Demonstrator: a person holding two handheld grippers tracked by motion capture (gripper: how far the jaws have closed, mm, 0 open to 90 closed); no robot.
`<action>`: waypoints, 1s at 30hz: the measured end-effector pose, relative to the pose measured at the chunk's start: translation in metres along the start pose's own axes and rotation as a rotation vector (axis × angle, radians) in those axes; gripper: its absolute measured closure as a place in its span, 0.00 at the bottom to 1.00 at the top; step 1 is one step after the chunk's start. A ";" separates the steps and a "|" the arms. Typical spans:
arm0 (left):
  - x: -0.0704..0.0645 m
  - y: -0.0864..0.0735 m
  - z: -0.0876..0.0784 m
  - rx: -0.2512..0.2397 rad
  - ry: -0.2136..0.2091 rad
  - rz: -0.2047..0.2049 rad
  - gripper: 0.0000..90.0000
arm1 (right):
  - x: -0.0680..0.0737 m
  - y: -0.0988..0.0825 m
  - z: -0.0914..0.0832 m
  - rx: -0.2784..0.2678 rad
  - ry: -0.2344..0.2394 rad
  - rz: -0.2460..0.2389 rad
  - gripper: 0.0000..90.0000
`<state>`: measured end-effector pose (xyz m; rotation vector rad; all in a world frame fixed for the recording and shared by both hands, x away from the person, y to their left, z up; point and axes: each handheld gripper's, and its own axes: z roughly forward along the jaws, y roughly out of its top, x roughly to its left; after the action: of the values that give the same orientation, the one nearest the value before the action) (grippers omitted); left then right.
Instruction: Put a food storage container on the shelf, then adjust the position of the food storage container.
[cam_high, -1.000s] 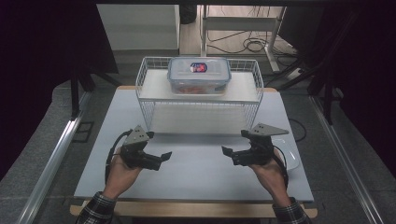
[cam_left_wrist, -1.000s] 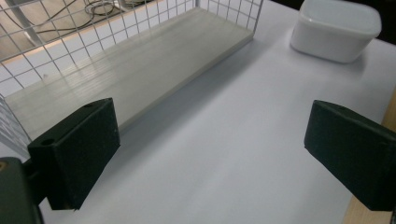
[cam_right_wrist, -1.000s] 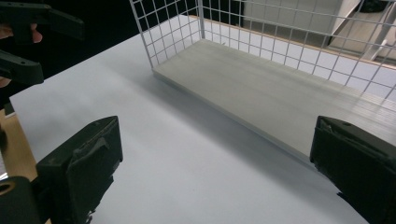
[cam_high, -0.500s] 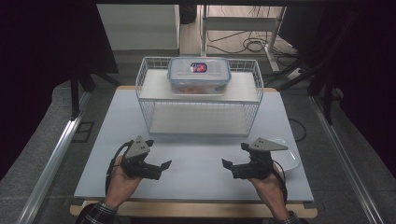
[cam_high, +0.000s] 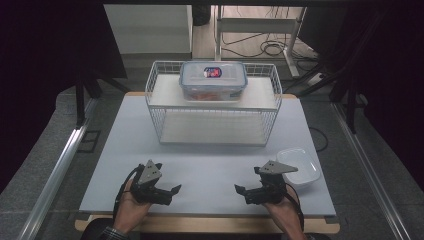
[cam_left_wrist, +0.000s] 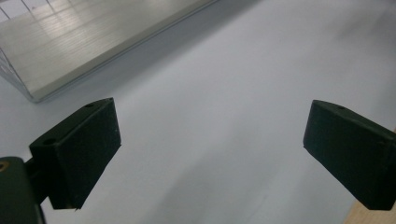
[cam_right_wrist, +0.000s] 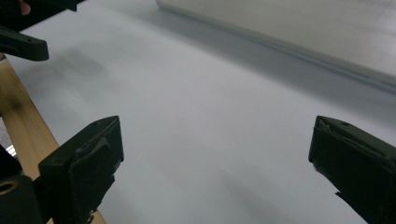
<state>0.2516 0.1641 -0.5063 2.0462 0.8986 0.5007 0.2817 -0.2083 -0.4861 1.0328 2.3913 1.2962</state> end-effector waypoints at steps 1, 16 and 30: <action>0.000 0.000 0.000 -0.003 0.001 0.001 0.04 | 0.000 0.000 0.001 0.006 0.002 0.005 0.04; 0.007 -0.003 -0.002 -0.004 0.005 -0.018 0.04 | -0.015 0.005 -0.011 0.027 -0.043 0.057 0.21; 0.006 -0.005 0.002 0.015 -0.014 -0.021 0.04 | -0.058 0.007 -0.057 -0.001 -0.212 0.051 0.82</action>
<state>0.2548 0.1693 -0.5110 2.0495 0.9169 0.4686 0.2985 -0.2813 -0.4541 1.1743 2.2206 1.1403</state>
